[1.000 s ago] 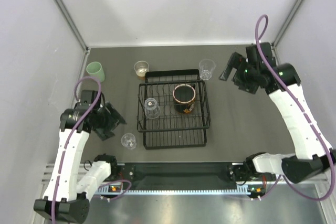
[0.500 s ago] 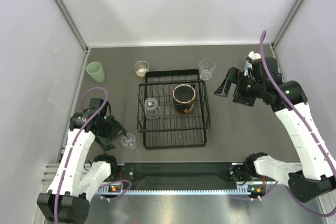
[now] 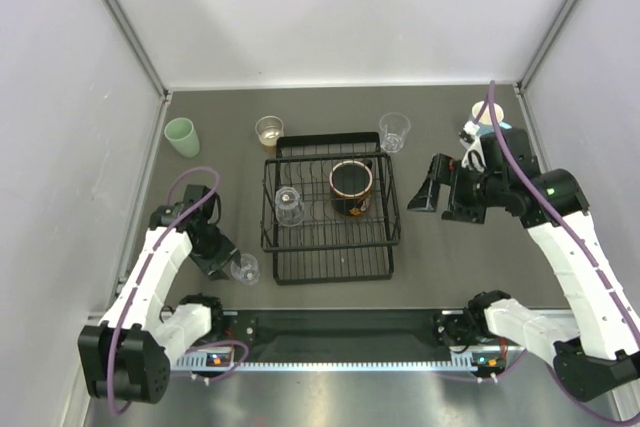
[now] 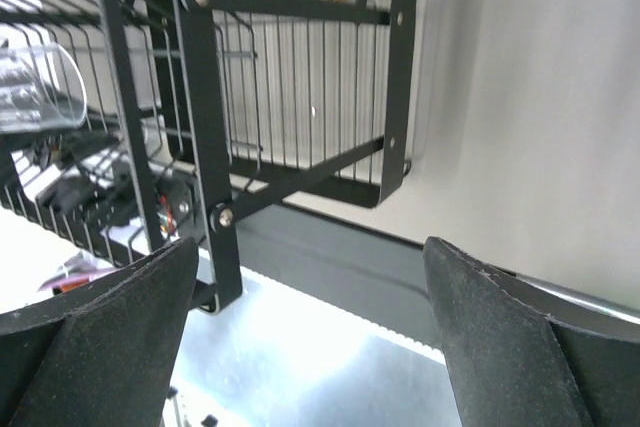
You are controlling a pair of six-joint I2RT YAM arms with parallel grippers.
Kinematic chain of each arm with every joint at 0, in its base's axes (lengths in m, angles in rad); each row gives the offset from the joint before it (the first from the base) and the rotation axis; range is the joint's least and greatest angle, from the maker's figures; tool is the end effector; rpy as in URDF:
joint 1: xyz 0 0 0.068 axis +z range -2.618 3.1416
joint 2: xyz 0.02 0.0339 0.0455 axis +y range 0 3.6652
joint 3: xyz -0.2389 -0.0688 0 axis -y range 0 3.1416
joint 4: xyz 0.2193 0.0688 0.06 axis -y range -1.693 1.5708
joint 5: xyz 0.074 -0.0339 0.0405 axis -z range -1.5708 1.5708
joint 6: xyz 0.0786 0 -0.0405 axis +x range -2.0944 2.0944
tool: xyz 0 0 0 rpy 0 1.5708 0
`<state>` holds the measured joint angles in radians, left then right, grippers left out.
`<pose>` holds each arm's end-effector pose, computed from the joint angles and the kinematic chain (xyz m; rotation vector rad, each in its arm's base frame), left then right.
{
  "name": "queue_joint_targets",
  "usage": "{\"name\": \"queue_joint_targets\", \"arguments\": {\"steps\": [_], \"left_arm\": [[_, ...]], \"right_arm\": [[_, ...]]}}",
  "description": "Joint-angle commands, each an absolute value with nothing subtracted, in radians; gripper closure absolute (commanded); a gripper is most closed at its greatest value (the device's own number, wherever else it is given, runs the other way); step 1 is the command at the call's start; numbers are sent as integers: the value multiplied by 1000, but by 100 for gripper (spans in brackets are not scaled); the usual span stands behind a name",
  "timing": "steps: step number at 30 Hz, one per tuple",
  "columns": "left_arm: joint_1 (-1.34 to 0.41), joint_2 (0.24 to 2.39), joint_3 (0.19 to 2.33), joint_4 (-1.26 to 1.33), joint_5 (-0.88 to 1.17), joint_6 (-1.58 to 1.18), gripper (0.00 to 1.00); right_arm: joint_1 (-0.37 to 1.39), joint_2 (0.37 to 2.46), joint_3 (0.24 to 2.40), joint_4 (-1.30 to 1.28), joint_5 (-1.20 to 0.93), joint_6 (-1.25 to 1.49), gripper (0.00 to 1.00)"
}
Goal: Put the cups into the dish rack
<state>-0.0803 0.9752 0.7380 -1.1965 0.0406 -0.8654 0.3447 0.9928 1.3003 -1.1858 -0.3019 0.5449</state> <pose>0.1334 -0.0139 0.1669 -1.1569 2.8052 -0.1497 0.1573 0.0813 0.3224 0.1153 2.5437 0.7438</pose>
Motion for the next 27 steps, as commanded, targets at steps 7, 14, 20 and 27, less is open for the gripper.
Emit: {"name": "queue_joint_targets", "arguments": {"steps": [7,14,20,27], "left_arm": [[-78,1005,699,-1126,23,-854,64],[-78,1000,706,-1134,14,-862,82],[-78,1003,758,-1172,9,-870,100],[-78,1014,1142,-1331,-58,-864,100]], "right_arm": [[350,951,1229,-1224,-380,515,8],[348,1028,1328,-1258,-244,502,1],[350,1080,1497,-1267,-155,456,0],[351,1111,1589,-1256,-317,445,0]]}}
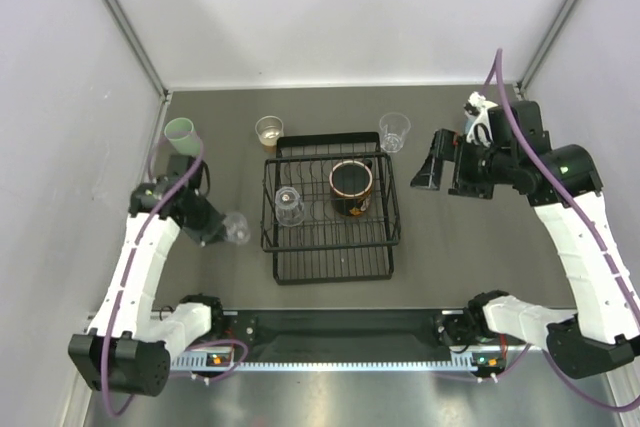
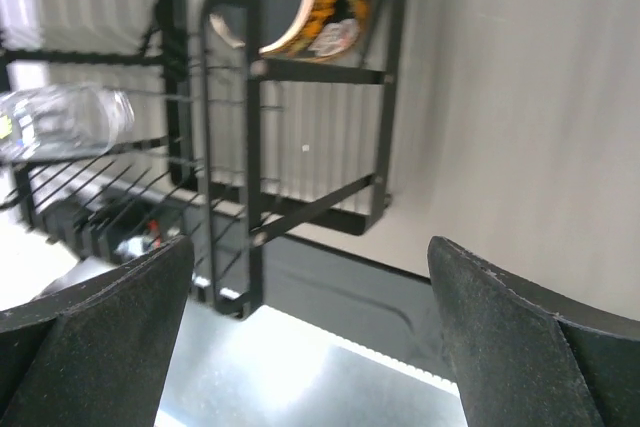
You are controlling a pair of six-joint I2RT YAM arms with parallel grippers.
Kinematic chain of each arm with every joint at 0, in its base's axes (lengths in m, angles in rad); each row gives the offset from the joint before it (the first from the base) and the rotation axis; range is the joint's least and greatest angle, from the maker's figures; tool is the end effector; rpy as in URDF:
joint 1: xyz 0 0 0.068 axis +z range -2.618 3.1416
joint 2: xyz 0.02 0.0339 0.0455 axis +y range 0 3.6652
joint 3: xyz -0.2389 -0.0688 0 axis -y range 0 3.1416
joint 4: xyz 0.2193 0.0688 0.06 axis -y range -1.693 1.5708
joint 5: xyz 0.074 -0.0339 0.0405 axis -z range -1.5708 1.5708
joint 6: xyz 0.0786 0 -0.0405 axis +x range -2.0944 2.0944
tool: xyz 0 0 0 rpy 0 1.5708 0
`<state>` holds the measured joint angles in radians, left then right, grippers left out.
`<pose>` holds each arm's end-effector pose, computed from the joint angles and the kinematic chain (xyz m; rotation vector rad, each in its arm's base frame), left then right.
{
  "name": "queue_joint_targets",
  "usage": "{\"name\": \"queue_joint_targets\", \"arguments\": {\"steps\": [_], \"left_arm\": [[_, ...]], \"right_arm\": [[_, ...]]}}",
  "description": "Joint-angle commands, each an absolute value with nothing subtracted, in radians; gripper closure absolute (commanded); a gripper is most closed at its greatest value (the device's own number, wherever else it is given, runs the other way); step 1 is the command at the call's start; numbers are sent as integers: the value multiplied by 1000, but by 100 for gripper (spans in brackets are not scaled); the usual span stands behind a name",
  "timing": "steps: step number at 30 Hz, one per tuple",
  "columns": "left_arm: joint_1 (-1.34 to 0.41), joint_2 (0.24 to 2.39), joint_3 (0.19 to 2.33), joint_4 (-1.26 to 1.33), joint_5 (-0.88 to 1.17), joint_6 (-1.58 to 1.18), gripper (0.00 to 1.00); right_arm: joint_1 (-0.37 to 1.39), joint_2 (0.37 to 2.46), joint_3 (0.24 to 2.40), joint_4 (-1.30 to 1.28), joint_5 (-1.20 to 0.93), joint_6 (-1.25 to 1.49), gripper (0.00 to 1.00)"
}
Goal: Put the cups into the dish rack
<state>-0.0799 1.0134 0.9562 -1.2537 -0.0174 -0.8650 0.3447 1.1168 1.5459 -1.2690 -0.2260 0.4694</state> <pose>0.1548 -0.0110 0.2161 -1.1119 2.6768 -0.1499 0.1731 0.0809 0.3619 0.0471 2.4846 0.6348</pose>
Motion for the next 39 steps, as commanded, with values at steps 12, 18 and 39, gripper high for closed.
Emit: {"name": "queue_joint_targets", "arguments": {"steps": [12,18,39], "left_arm": [[-78,1034,1680,-1281,311,-870,100],[-78,1046,1640,-1076,668,-980,100],[-101,894,1218,46,1003,-1568,100]], "right_arm": [[351,1106,1723,-1018,-696,541,0],[400,1060,1625,-861,-810,643,0],[618,1176,1540,-293,-801,856,0]]}}
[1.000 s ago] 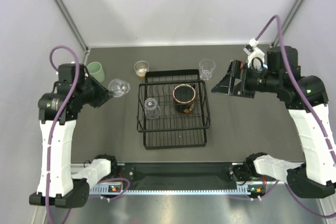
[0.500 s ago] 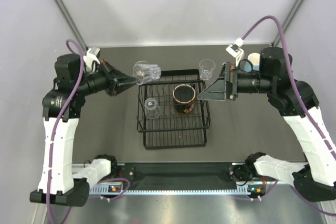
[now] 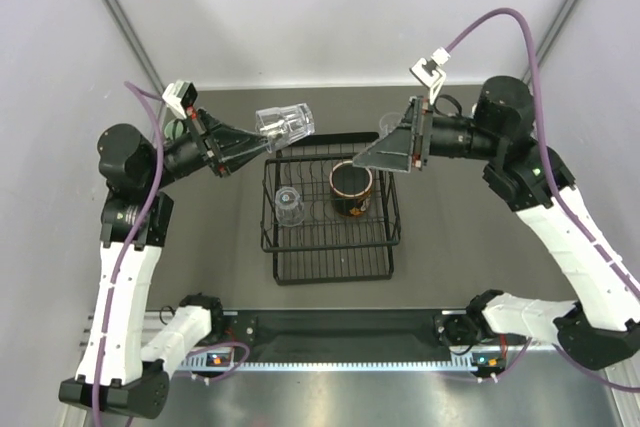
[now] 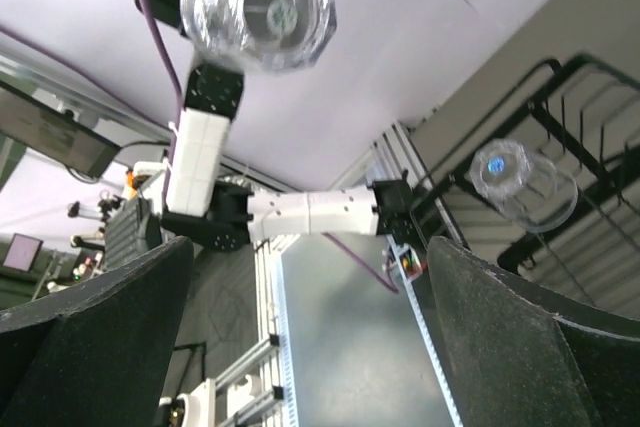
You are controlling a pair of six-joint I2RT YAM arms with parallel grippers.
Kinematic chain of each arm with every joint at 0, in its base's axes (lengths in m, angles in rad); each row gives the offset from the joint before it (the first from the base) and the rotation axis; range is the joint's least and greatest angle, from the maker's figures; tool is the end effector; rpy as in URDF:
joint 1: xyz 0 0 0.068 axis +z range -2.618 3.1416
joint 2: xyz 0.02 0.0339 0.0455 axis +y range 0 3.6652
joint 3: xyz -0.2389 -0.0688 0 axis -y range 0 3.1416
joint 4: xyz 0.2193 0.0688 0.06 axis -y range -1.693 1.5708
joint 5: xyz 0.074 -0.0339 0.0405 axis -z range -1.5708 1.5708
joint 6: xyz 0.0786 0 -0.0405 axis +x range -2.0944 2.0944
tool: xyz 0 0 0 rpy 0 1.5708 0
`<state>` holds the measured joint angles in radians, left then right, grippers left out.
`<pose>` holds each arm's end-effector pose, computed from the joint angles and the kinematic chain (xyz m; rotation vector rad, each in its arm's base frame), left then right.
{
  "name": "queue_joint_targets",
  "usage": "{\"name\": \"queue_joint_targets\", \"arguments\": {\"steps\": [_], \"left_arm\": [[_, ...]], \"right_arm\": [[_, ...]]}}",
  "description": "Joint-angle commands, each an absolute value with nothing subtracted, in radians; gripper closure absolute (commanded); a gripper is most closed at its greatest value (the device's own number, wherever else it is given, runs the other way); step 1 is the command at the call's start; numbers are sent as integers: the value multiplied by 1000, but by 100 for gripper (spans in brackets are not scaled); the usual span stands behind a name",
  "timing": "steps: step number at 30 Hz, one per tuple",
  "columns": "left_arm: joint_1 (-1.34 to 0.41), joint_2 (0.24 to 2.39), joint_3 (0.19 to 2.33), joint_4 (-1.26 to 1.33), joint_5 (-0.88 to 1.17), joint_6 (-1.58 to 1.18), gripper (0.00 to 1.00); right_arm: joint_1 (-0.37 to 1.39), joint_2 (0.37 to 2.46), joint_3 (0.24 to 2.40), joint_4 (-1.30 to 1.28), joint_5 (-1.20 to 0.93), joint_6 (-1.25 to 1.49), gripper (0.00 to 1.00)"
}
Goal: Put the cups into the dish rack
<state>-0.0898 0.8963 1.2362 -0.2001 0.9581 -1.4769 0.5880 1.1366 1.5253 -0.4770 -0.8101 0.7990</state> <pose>0.1691 -0.0798 0.4464 -0.2832 1.8139 -1.8594 0.1576 0.1735 0.4576 -0.5151 1.8720 1.6534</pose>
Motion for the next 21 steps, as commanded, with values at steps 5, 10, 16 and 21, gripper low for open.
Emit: {"name": "queue_joint_targets", "arguments": {"steps": [5,10,16,21], "left_arm": [[-130,894,1166,126,1006,-1615,100],[-170,913,1155,129,1014,-1606,100],[-210,926,1150,150,999,-1601,100],[-235,928,1132,163,986,-1605,100]], "right_arm": [[666,1261,1623,-229,-745,877,0],[704,1333,1689,-183,-756,894,0],[730,1390,1749,-149,-778,930,7],[739,1397,1736,-58,-810,999,23]]}}
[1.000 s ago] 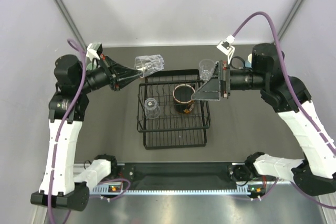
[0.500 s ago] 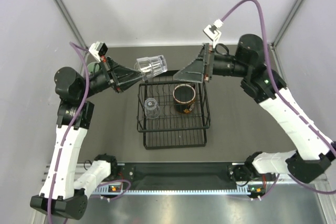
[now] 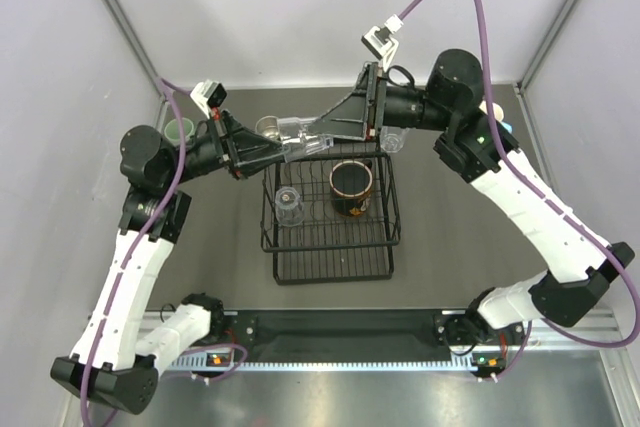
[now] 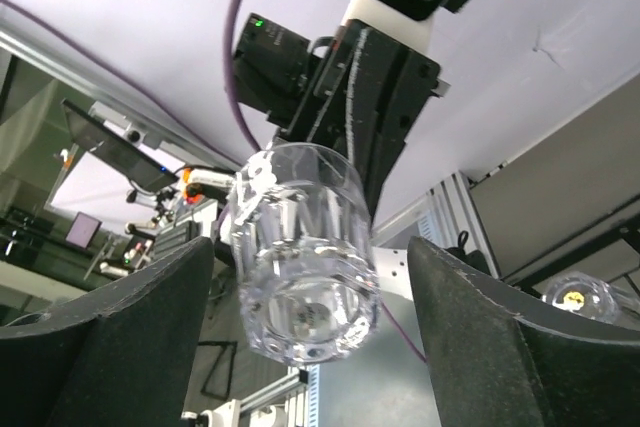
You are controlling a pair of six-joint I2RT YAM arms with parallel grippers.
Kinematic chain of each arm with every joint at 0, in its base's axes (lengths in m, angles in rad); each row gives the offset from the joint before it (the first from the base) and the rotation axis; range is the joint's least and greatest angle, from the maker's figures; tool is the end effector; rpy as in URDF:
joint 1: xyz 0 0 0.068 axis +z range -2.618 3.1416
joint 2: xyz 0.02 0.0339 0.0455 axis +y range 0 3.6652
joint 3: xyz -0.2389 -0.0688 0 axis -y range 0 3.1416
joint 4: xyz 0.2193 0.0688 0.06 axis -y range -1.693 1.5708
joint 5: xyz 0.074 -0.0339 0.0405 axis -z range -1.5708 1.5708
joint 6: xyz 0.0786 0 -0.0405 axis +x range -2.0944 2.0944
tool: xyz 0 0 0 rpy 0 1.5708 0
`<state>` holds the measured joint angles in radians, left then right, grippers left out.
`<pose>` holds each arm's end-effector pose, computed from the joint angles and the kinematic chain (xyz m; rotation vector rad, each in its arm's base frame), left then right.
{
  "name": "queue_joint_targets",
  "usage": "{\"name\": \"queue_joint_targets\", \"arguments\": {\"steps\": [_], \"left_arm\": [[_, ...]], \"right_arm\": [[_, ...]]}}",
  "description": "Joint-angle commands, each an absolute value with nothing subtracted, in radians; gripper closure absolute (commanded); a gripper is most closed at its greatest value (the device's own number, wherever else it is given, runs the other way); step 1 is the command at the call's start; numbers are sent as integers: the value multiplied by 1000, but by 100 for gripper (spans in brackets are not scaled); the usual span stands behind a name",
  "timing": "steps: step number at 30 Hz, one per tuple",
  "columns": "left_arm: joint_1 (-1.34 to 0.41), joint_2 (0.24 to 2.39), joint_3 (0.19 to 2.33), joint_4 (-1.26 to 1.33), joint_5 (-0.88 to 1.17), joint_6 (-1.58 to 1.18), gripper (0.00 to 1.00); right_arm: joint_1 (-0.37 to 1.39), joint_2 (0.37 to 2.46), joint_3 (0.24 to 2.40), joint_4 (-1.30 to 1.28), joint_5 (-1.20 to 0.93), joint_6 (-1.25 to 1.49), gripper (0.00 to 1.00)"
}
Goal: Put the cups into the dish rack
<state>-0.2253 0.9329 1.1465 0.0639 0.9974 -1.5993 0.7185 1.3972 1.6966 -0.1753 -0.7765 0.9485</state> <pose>0.1719 -0.1071 0.4425 -0.1130 1.8194 -2.0415 0.1893 0.2387 0.4869 -0.5671 1.7183 1.8279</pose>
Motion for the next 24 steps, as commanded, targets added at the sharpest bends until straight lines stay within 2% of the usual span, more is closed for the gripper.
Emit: {"name": "queue_joint_targets", "arguments": {"steps": [1,10,12,13,14,16,17,20,21,24], "left_arm": [[-235,930,1128,170,985,-1609,100],[-241,917,1085,247,968,-1667,100],[-244,917,1085,247,965,-1669,100],[-247,919,1083,247,968,-1669,100],[-248,919,1085,247,968,-1669,100],[-252,916,1081,247,965,-1674,100],[-252,916,1078,247,968,-1675,100],[-255,907,1069,242,969,-1677,100],[-255,907,1066,242,968,-1677,100],[-256,891,1054,238,969,-1678,100]], "right_arm": [[745,1396,1733,-52,-811,1003,23],[756,1351,1641,-12,-838,1025,22],[759,1348,1629,-9,-835,1026,26],[761,1348,1628,-8,-834,1026,30],[762,1350,1628,-6,-833,1029,40],[764,1353,1628,-8,-828,1031,52],[762,1351,1631,-9,-821,1032,68],[762,1351,1638,-31,-804,1023,94],[764,1351,1643,-37,-802,1019,100],[765,1348,1654,-72,-787,997,100]]}}
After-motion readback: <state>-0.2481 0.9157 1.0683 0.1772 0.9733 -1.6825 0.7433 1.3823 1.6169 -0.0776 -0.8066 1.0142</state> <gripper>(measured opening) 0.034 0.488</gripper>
